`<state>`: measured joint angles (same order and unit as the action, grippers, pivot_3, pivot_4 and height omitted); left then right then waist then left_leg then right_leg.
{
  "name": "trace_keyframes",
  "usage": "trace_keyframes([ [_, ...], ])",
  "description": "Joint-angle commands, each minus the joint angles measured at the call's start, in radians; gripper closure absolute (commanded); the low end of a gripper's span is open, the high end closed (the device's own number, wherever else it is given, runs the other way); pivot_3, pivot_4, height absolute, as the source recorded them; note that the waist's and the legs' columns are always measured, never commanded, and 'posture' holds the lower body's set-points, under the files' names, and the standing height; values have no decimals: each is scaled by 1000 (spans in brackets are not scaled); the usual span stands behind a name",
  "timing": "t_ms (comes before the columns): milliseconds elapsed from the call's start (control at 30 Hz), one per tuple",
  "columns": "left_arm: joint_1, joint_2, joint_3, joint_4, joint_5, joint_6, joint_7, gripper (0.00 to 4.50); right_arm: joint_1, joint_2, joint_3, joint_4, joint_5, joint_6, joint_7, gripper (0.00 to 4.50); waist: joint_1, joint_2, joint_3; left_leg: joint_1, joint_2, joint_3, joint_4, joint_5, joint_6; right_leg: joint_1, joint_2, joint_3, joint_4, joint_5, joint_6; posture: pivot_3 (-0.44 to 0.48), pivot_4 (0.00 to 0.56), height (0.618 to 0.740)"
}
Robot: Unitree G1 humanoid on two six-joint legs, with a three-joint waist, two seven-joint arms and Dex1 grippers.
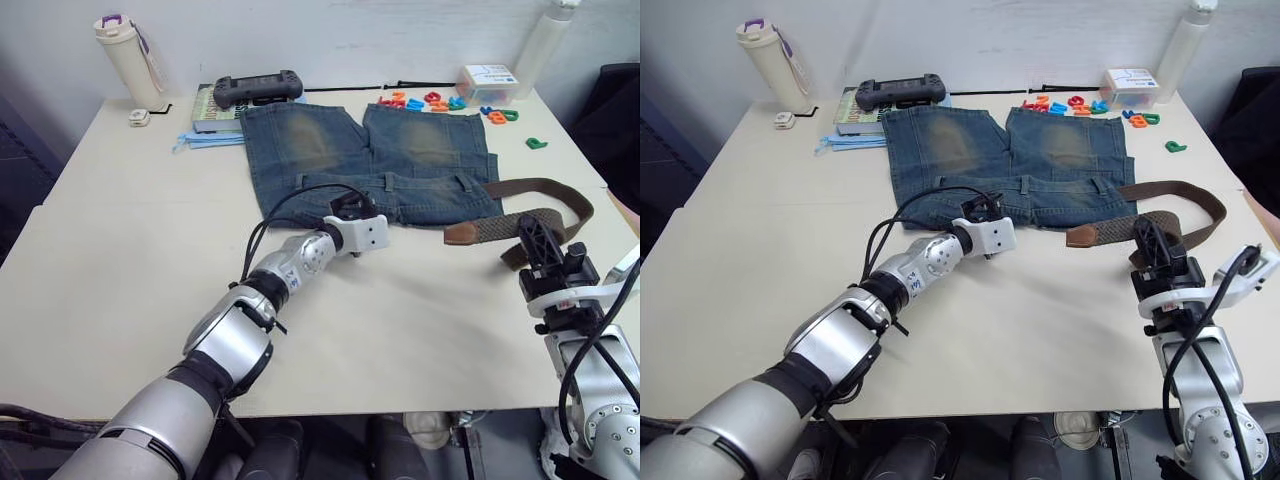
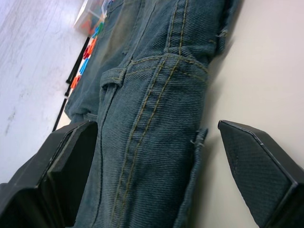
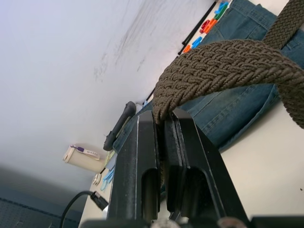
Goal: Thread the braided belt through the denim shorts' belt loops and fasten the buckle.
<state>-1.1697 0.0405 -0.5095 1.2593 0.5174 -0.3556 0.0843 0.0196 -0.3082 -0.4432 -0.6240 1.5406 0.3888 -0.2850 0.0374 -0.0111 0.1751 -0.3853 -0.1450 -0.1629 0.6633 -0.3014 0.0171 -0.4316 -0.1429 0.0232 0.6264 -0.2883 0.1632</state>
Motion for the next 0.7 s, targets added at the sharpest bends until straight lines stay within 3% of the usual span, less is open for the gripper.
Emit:
trace_keyframes([
  [33, -12, 12, 26, 61, 5, 74, 8, 25, 14, 4, -5, -66, -5, -35, -12, 4500, -7, 0, 0, 0, 0, 0, 0, 0, 0, 0, 0, 1, 0, 0, 0, 0, 150, 714],
  [167, -12, 20, 41, 72, 8, 94, -2, 25, 24, 1, -4, -76, -7, -48, -17, 4500, -16, 0, 0, 5, 1, 7, -1, -1, 2, 1, 2, 8, 1, 1, 1, 0, 150, 714],
  [267, -12, 18, 45, 75, 8, 88, -15, 787, 30, -1, -2, -79, -9, -54, -17, 4500, -19, -1, 0, 11, 2, 11, -2, -2, 3, 4, 3, 13, 1, 1, 1, 0, 150, 714],
  [333, -12, 16, 43, 77, 11, 84, -23, 1782, 32, -1, 1, -81, -11, -58, -16, 4500, -21, -1, 0, 11, 3, 12, -3, -2, 3, 4, 4, 13, 1, 1, 2, 0, 150, 714],
  [567, -7, 17, 45, 78, 18, 93, -30, 4485, 32, -1, 8, -80, -17, -65, -13, 4500, -15, -1, 0, 11, 3, 14, -4, -2, 3, 3, 5, 16, 1, 1, 2, 0, 150, 714],
  [700, 14, 35, 57, 62, 3, 38, -74, 4485, 29, 3, 13, -81, -24, -66, -13, 4500, -16, -1, 0, 12, 3, 15, -4, -2, 3, 3, 5, 16, 1, 1, 2, 0, 150, 714],
])
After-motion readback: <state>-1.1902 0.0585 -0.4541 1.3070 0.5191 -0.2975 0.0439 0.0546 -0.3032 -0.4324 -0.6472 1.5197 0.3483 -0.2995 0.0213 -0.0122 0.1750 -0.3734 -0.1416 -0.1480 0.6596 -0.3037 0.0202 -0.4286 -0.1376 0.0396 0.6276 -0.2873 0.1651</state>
